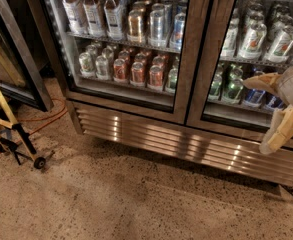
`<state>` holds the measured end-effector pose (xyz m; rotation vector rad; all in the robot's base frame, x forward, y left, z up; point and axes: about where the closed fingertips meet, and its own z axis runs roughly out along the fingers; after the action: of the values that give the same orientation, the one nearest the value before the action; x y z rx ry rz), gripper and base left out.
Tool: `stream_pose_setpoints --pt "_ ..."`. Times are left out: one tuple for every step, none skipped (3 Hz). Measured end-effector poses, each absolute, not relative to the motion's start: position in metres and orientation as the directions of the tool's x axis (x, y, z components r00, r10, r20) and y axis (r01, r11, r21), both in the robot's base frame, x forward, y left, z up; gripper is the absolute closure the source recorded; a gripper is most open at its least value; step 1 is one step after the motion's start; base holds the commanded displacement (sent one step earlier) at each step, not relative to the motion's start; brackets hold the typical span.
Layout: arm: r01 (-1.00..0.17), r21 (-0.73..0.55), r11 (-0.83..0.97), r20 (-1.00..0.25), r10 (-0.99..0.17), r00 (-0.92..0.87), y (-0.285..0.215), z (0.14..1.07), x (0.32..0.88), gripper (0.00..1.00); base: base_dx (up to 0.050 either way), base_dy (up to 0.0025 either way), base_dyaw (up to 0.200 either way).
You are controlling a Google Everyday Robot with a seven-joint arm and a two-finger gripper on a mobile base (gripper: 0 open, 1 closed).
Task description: Open left fridge door
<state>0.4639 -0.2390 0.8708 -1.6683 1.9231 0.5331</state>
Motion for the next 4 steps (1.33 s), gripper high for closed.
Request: stream_pose_setpoints --pt "-0.99 -0.044 0.136 -0.691 -0.719 -0.068 -0.229 0.875 0.467 0.0 0.0 0.0 0.0" --pt "-0.99 -0.044 0.136 -0.691 -0.72 -0.068 -0.229 0.876 0.467 0.0 0.0 0.0 0.0" --pt "-0.994 -0.013 0.106 -0.733 -0.677 -0.063 -0.222 0.877 0.467 0.0 0.0 0.0 0.0" --pt "-0.998 -0.021 0.051 -0.74 -0.672 -0.018 -0.2 0.882 0.46 0.0 0.0 0.0 0.0"
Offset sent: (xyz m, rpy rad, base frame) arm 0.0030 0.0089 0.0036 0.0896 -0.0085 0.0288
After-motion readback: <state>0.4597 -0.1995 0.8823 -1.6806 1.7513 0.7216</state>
